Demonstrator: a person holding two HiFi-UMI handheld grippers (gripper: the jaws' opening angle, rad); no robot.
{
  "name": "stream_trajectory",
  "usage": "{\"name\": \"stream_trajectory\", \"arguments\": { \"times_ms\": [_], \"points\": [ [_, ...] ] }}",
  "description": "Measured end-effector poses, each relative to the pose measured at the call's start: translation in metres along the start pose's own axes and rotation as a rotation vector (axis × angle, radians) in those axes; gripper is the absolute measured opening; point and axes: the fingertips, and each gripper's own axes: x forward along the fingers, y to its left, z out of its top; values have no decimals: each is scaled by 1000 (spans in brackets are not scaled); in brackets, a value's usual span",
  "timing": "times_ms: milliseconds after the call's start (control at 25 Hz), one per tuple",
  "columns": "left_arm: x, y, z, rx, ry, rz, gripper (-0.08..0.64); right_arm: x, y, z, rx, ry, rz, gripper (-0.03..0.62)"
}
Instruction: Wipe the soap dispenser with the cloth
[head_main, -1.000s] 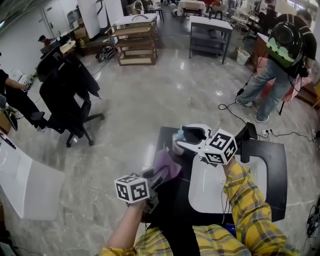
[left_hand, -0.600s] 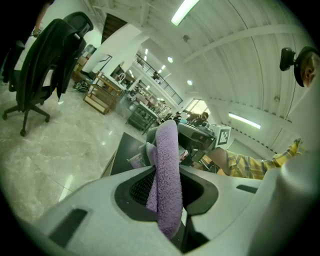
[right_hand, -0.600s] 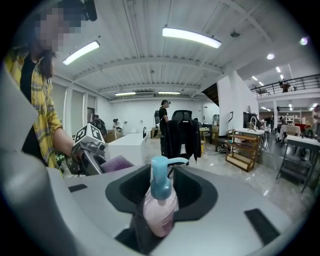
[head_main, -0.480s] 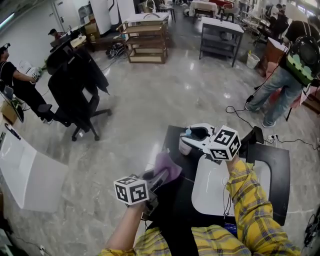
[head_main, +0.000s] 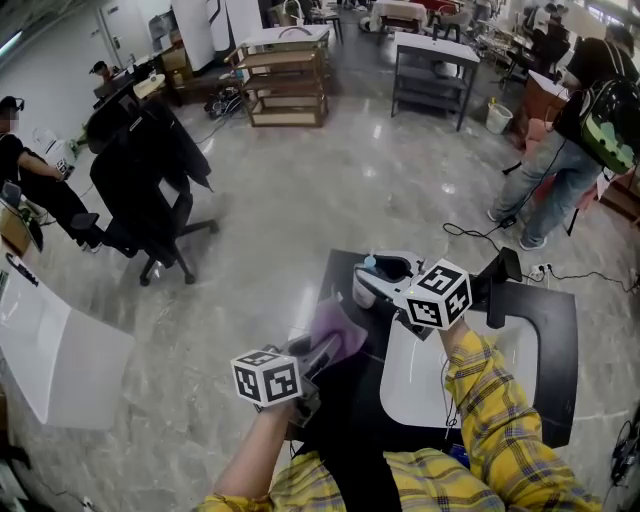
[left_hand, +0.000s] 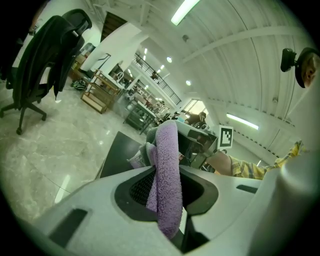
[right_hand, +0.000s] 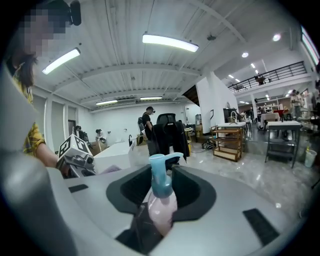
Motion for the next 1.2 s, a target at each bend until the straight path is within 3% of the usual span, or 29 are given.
{"name": "stream_trajectory", "arguments": {
  "times_ms": [360,520,640,880,1200],
  "points": [
    [3,-6,-1,5,0,-5,76,-7,-2,-1,33,-31,-140,116],
    [1,-7,0,6,0,-10,75,-5,1,-6,-7,-6,-101,123],
    [-1,-4,-1,4,-3,-8,75,-2,7,-18,-57,50,-37,205],
    [-8,0,-3,-3,-2,-2,75,1,4,-33,-115,106,9,240],
    [-15,4,-5,-10,-4,13,75,4,-1,-41,-62,125,51,251]
  ]
}}
